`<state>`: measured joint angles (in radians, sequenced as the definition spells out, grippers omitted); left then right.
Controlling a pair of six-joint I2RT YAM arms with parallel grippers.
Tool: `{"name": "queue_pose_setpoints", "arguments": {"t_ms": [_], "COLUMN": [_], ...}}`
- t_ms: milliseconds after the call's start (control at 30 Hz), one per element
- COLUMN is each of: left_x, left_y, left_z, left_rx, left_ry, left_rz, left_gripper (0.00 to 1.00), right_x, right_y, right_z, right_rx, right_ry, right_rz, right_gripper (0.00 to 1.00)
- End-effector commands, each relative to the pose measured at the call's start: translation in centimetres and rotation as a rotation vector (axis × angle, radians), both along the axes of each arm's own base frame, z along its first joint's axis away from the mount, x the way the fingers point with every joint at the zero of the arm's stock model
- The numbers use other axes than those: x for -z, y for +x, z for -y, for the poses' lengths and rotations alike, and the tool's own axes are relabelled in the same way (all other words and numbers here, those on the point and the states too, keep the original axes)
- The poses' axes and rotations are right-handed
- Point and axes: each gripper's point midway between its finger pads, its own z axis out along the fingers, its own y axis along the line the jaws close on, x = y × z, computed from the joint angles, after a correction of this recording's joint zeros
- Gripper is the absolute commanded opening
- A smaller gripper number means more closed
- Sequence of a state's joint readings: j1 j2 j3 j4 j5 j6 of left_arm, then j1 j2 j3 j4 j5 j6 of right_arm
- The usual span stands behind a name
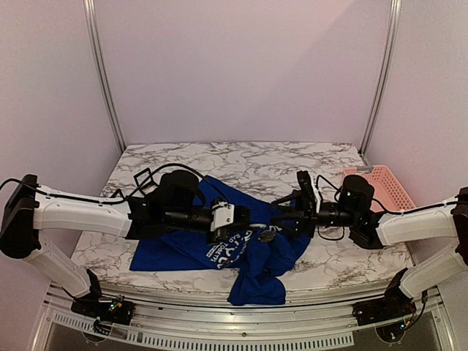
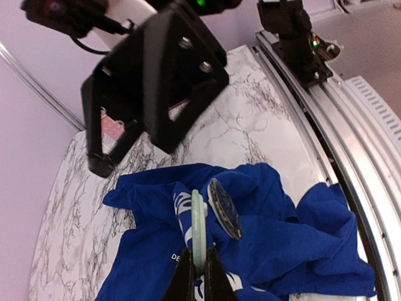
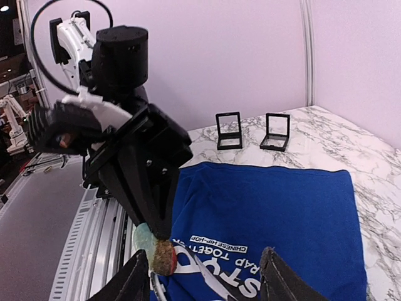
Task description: Pin the brooch onto the clothing
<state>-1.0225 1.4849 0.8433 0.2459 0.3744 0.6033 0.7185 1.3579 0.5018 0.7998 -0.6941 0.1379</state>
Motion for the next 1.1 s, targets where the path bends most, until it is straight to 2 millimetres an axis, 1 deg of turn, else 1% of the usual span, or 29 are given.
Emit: {"name": "queue_pose_setpoints", "arguments": {"t_ms": [0,67,100,133,167,200,233,267,300,333,367,400,433,467,500,533,567,600,633,667,700,733,767,800,867,900,933,1000,1067], "left_x": [4.3,5.9,6.4,6.9,7.3,7.5,7.7,7.8,7.5,7.1,6.4,6.0,5.5,4.5,3.3,2.2,1.2,0.6,0.4,0.7,1.4,2.7,4.0,5.5,7.5,8.8,9.7,11.2,12.6], "left_y": [-2.1,-2.7,-3.1,-3.5,-3.9,-4.4,-4.8,-5.1,-5.5,-5.7,-5.8,-5.9,-5.7,-5.2,-4.5,-3.3,-1.6,0.5,3.0,6.0,9.0,12.2,15.0,17.2,20.4,21.6,23.1,25.8,27.8], "left_z": [-1.4,-2.0,-2.2,-2.5,-2.7,-3.0,-3.2,-3.5,-3.8,-4.2,-4.6,-5.2,-5.9,-6.4,-6.9,-7.3,-7.7,-8.2,-8.9,-9.6,-10.5,-11.7,-12.9,-14.2,-15.3,-15.7,-15.9,-16.6,-17.5], "left_rx": [0.148,0.205,0.235,0.264,0.289,0.313,0.337,0.353,0.363,0.367,0.369,0.369,0.351,0.315,0.263,0.192,0.099,-0.007,-0.124,-0.26,-0.4,-0.544,-0.675,-0.766,-0.877,-0.924,-0.977,-1.068,-1.118], "left_ry": [0.129,0.172,0.186,0.202,0.216,0.23,0.247,0.262,0.269,0.273,0.277,0.299,0.319,0.328,0.334,0.334,0.333,0.339,0.351,0.371,0.402,0.452,0.505,0.564,0.634,0.674,0.699,0.73,0.729], "left_rz": [0.232,0.323,0.36,0.388,0.41,0.427,0.441,0.45,0.457,0.465,0.478,0.471,0.462,0.446,0.413,0.367,0.311,0.231,0.145,0.049,-0.035,-0.109,-0.164,-0.215,-0.299,-0.342,-0.374,-0.433,-0.469], "left_gripper": [0.0,0.02,0.05,0.11,0.19,0.3,0.44,0.56,0.64,0.72,0.83,0.88,0.91,0.93,0.94,0.95,0.96,0.96,0.94,0.91,0.85,0.8,0.79,0.8,0.86,0.89,0.9,0.92,0.93], "right_x": [-0.1,1.4,2.0,3.4,4.8,6.7,8.8,10.0,11.7,12.7,14.4,15.6,16.2,17.3,17.6,18.1,18.3,18.9,19.1,19.4,19.9,20.1,20.6,21.1,21.2,21.1,21.0,20.9,21.3], "right_y": [3.3,6.1,7.8,9.1,10.6,11.3,11.8,12.4,12.5,12.7,12.7,12.8,13.0,13.2,13.5,13.9,14.2,14.4,14.7,14.8,15.0,15.0,14.9,14.8,14.9,15.1,15.2,15.7,16.1], "right_z": [2.7,4.4,5.5,6.6,8.1,9.7,11.0,12.6,14.1,15.1,15.8,16.1,16.2,16.4,16.5,16.7,16.7,16.7,16.4,16.2,16.0,15.6,15.2,14.8,13.6,13.3,12.6,11.9,11.5], "right_rx": [0.188,0.376,0.48,0.567,0.675,0.766,0.853,0.954,1.035,1.093,1.126,1.144,1.152,1.161,1.174,1.19,1.197,1.198,1.19,1.182,1.171,1.154,1.132,1.11,1.064,1.059,1.026,1.011,0.996], "right_ry": [-0.041,-0.097,-0.128,-0.177,-0.21,-0.28,-0.343,-0.387,-0.461,-0.495,-0.545,-0.567,-0.578,-0.603,-0.614,-0.635,-0.649,-0.665,-0.67,-0.677,-0.69,-0.693,-0.701,-0.7,-0.656,-0.632,-0.607,-0.593,-0.6], "right_rz": [-0.094,-0.175,-0.219,-0.28,-0.359,-0.439,-0.522,-0.587,-0.637,-0.684,-0.736,-0.783,-0.808,-0.829,-0.83,-0.831,-0.826,-0.831,-0.833,-0.837,-0.846,-0.857,-0.874,-0.891,-0.914,-0.914,-0.928,-0.936,-0.938], "right_gripper": [0.6,0.61,0.62,0.62,0.62,0.62,0.62,0.62,0.62,0.62,0.61,0.61,0.61,0.61,0.6,0.6,0.59,0.59,0.58,0.56,0.53,0.48,0.44,0.43,0.42,0.4,0.38,0.31,0.2]}}
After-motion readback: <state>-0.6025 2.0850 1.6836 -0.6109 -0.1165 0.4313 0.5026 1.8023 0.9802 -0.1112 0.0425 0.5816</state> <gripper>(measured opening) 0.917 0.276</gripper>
